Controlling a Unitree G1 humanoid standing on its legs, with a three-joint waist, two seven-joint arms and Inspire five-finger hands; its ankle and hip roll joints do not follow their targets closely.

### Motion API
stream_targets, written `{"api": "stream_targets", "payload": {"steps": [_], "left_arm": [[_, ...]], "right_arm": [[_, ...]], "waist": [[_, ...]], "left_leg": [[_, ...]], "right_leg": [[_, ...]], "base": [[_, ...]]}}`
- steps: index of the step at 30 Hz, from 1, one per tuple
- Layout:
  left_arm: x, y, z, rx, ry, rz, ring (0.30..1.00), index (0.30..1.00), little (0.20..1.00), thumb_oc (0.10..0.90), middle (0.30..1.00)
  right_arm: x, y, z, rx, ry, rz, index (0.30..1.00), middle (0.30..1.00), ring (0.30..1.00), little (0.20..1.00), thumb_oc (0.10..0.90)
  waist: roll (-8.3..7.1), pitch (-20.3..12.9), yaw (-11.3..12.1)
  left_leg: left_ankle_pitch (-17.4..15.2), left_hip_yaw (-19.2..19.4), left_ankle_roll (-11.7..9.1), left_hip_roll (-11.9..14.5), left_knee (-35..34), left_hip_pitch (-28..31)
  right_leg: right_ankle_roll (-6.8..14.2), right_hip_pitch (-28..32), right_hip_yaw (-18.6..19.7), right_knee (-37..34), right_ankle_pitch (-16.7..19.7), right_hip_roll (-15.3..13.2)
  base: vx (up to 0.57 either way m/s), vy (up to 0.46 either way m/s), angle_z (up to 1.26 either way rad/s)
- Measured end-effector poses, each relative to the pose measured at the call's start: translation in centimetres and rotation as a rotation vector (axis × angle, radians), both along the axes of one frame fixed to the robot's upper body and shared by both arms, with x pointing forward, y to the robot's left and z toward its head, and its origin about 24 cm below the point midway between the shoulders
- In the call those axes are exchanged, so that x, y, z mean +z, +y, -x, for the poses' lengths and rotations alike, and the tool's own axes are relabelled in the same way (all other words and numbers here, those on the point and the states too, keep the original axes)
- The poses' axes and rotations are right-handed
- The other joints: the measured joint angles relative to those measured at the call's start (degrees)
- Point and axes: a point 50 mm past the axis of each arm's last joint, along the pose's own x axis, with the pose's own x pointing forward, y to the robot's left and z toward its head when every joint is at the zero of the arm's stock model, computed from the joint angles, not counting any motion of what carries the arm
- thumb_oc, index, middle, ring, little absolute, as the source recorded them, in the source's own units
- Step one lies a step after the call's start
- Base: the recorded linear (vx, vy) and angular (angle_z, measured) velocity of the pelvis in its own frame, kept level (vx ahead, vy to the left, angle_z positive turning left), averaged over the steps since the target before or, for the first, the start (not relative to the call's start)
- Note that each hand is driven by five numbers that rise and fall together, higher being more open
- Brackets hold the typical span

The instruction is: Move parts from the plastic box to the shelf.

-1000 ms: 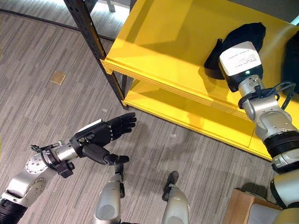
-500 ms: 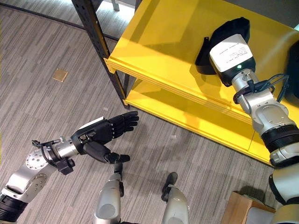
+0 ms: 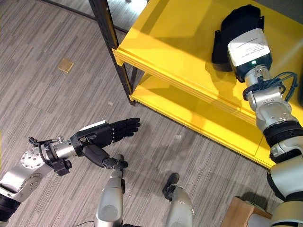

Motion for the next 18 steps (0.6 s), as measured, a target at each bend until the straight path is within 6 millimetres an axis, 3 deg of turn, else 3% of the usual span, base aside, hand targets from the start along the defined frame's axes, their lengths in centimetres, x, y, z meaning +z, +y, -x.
{"api": "stream_targets", "payload": {"steps": [11,18], "left_arm": [[0.3,-0.4,-0.3,-0.017,0.008,0.04,1.0,1.0,1.0,0.9,1.0],[0.4,-0.4,-0.4,-0.017,0.016,0.066,1.0,1.0,1.0,0.9,1.0]], "right_arm": [[-0.3,-1.7,-0.1,-0.105,-0.07,-0.193,0.3,0.3,0.3,0.3,0.4],[-0.1,-2.0,-0.1,-0.116,-0.094,-0.199,0.3,0.3,0.3,0.3,0.4]], "waist": [[1.03,0.5,-0.3],[1.25,0.4,-0.4]], "left_leg": [[0.0,0.2,-0.1,-0.2,0.6,-0.4],[0.0,0.5,-0.1,-0.4,0.6,-0.8]], "right_leg": [[-0.2,-1.2,0.6,1.8,-0.6,-0.6],[-0.2,-2.2,1.0,2.3,-0.6,-0.9]], "base": [[-0.03,0.028,-0.01],[-0.01,0.024,-0.01]]}}
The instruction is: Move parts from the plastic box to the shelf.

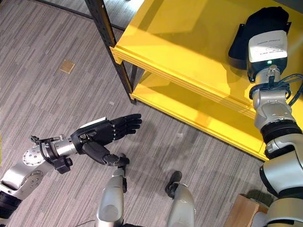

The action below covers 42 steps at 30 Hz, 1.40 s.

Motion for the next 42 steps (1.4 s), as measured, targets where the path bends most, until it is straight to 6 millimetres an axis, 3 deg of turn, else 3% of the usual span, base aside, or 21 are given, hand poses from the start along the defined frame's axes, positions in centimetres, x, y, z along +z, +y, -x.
{"api": "stream_targets", "payload": {"steps": [12,13,14,15,20,27,42], "left_arm": [[-0.2,0.2,-0.1,0.024,0.005,0.002,1.0,1.0,1.0,0.9,1.0],[-0.2,0.2,-0.1,0.024,0.004,0.004,1.0,1.0,1.0,0.9,1.0],[-0.3,0.3,0.0,0.025,0.007,0.004,1.0,1.0,1.0,0.9,1.0],[-0.3,0.3,0.0,0.024,0.008,0.004,1.0,1.0,1.0,0.9,1.0],[-0.3,0.3,0.0,0.021,0.005,0.005,1.0,1.0,1.0,0.9,1.0],[-0.1,0.2,0.2,-0.011,0.0,0.027,1.0,1.0,1.0,0.9,1.0],[0.1,0.2,0.2,-0.026,0.003,0.032,1.0,1.0,1.0,0.9,1.0]], "right_arm": [[1.0,0.7,-0.3,0.032,0.027,0.131,0.3,0.3,0.3,0.3,0.4],[1.1,0.7,-0.3,0.032,0.025,0.135,0.336,0.336,0.336,0.336,0.425],[1.2,0.8,-0.3,0.033,0.021,0.136,0.624,0.624,0.624,0.624,0.631],[1.3,0.8,-0.3,0.033,0.019,0.136,1.0,1.0,1.0,1.0,0.9],[1.4,0.9,-0.3,0.042,0.042,0.168,1.0,1.0,1.0,1.0,0.9],[0.2,1.3,-0.9,0.038,0.229,0.207,1.0,1.0,1.0,1.0,0.9],[0.4,0.3,-0.6,-0.037,0.295,0.262,1.0,1.0,1.0,1.0,0.9]], "waist": [[0.97,0.0,-1.1],[1.01,0.0,-1.1],[1.03,0.0,-1.0],[1.03,0.0,-1.0],[1.03,0.0,-1.0],[1.02,0.0,-1.0],[0.93,0.1,-0.8]], "left_leg": [[-0.2,-0.2,0.3,-0.8,0.2,0.0],[-0.1,-0.2,0.2,-0.8,0.3,0.0],[-0.1,-0.2,0.1,-0.8,0.3,0.0],[-0.1,-0.2,0.1,-0.8,0.3,0.0],[0.0,-0.3,0.0,-0.8,0.3,0.0],[0.0,-0.4,0.0,-0.7,0.3,0.1],[0.1,-0.6,0.0,-0.4,0.4,0.8]], "right_leg": [[0.2,-0.1,0.1,0.9,-0.5,-1.0],[0.2,-0.1,0.1,1.0,-0.5,-1.0],[0.2,-0.1,0.0,1.1,-0.5,-1.0],[0.2,-0.1,0.0,1.1,-0.5,-1.0],[0.1,-0.2,-0.2,1.5,-0.7,-1.1],[0.0,-0.2,-0.2,1.8,-0.8,-1.0],[-0.1,0.8,-0.3,1.6,-0.7,-0.7]], "base": [[0.02,0.0,0.01],[0.01,-0.001,0.04],[0.0,0.0,0.0],[0.0,0.0,0.0],[0.0,-0.007,0.0],[0.0,0.0,0.0],[0.0,0.0,0.0]]}}
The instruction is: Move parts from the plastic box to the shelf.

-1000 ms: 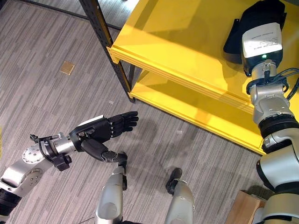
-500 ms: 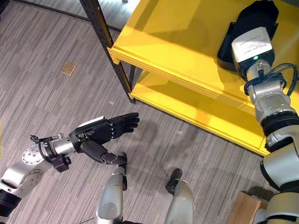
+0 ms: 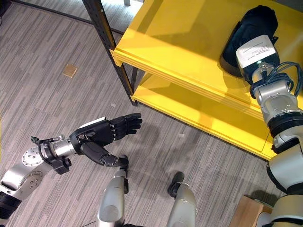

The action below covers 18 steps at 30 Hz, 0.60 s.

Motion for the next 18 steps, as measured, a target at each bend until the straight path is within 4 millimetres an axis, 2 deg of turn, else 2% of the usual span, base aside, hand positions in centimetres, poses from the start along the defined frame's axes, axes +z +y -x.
{"api": "stream_targets", "payload": {"steps": [6,11,18], "left_arm": [[0.0,0.0,0.0,-0.001,-0.001,-0.001,1.0,1.0,1.0,0.9,1.0],[0.1,0.0,0.0,-0.004,-0.003,-0.002,1.0,1.0,1.0,0.9,1.0],[0.1,-0.3,-0.1,-0.014,-0.003,-0.006,1.0,1.0,1.0,0.9,1.0]], "right_arm": [[0.1,-1.1,0.3,-0.084,-0.025,-0.005,1.0,1.0,1.0,1.0,0.9],[0.9,-2.4,0.9,-0.188,-0.143,-0.06,1.0,1.0,1.0,1.0,0.9],[1.1,-2.4,1.0,-0.2,-0.211,-0.06,1.0,1.0,1.0,1.0,0.9]], "waist": [[-0.06,0.0,0.8],[-0.06,0.0,1.2],[-0.04,0.0,1.3]], "left_leg": [[0.0,0.0,0.0,0.2,0.0,0.0],[0.0,0.0,0.0,0.3,0.0,0.0],[0.0,0.1,0.0,0.3,0.0,0.0]], "right_leg": [[0.0,0.1,-0.1,-0.2,0.0,0.3],[-0.1,0.2,-0.1,-0.4,0.1,0.4],[-0.1,0.2,-0.1,-0.7,0.1,0.4]], "base": [[0.0,0.0,0.0],[0.0,0.0,0.0],[0.0,0.0,0.0]]}}
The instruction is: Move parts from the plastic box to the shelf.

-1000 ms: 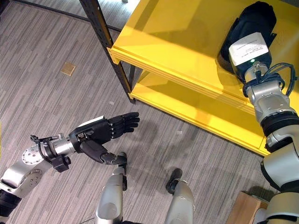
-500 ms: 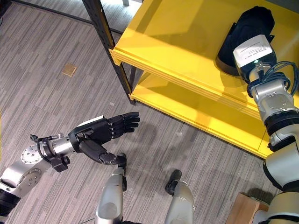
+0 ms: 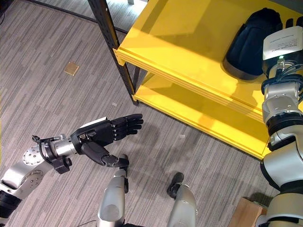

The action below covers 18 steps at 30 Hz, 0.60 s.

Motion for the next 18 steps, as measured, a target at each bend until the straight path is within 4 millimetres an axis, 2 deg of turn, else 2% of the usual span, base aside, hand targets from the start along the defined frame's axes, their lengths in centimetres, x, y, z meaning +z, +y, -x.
{"api": "stream_targets", "payload": {"steps": [2,3,5,8,11,13,18], "left_arm": [[0.0,0.0,0.0,0.0,0.0,0.0,1.0,1.0,1.0,0.9,1.0],[0.0,0.0,0.0,0.0,0.001,0.0,1.0,1.0,1.0,0.9,1.0],[0.0,0.0,0.0,0.0,0.001,0.001,1.0,1.0,1.0,0.9,1.0],[-0.3,0.1,0.2,0.005,0.011,0.001,1.0,1.0,1.0,0.9,1.0],[-0.1,0.2,0.1,0.01,0.001,0.004,1.0,1.0,1.0,0.9,1.0],[-0.2,0.2,0.2,0.012,0.007,0.005,1.0,1.0,1.0,0.9,1.0],[-0.8,0.4,0.6,0.026,0.026,0.019,1.0,1.0,1.0,0.9,1.0]], "right_arm": [[0.2,0.0,0.0,-0.001,-0.015,0.007,1.0,1.0,1.0,1.0,0.9],[0.9,0.4,0.2,0.005,-0.089,0.047,1.0,1.0,1.0,1.0,0.9],[1.3,0.5,0.4,-0.001,-0.131,0.056,1.0,1.0,1.0,1.0,0.9],[2.8,0.2,1.1,-0.041,-0.269,-0.013,1.0,1.0,1.0,1.0,0.9],[4.9,-0.9,2.7,-0.087,-0.41,-0.054,1.0,1.0,1.0,1.0,0.9],[5.5,-1.4,3.3,-0.101,-0.456,-0.072,1.0,1.0,1.0,1.0,0.9],[8.0,-1.4,4.9,-0.036,-0.627,-0.127,1.0,1.0,1.0,1.0,0.9]], "waist": [[0.0,0.0,-0.1],[0.0,0.0,-0.3],[0.01,0.0,-0.7],[0.03,0.0,-1.5],[0.02,0.0,-1.9],[-0.02,0.0,-2.0],[-0.1,-0.1,-3.2]], "left_leg": [[0.0,0.0,0.0,0.0,-0.1,0.0],[0.0,0.2,0.0,0.0,-0.3,0.0],[0.0,0.3,0.0,0.0,-0.4,0.0],[-0.1,1.0,0.1,0.0,-0.6,0.0],[-0.2,1.5,0.3,0.2,-0.6,0.3],[-0.3,1.8,0.4,0.3,-0.7,1.2],[-0.6,2.6,1.0,0.4,-1.2,3.2]], "right_leg": [[0.0,0.0,0.0,-0.1,0.0,0.0],[0.0,-0.1,0.0,-0.4,0.0,0.1],[0.1,-0.1,0.1,-0.7,0.1,0.1],[0.3,0.3,0.1,-2.4,1.3,0.3],[0.3,0.7,0.5,-3.7,2.2,0.8],[0.3,1.4,0.8,-4.0,2.4,1.0],[0.5,3.2,1.7,-5.7,3.3,1.6]], "base": [[0.0,0.0,0.0],[-0.01,0.051,-0.03],[-0.07,0.083,-0.05],[-0.01,0.053,-0.07],[0.02,0.058,-0.1],[0.03,0.053,-0.08],[0.04,0.08,-0.08]]}}
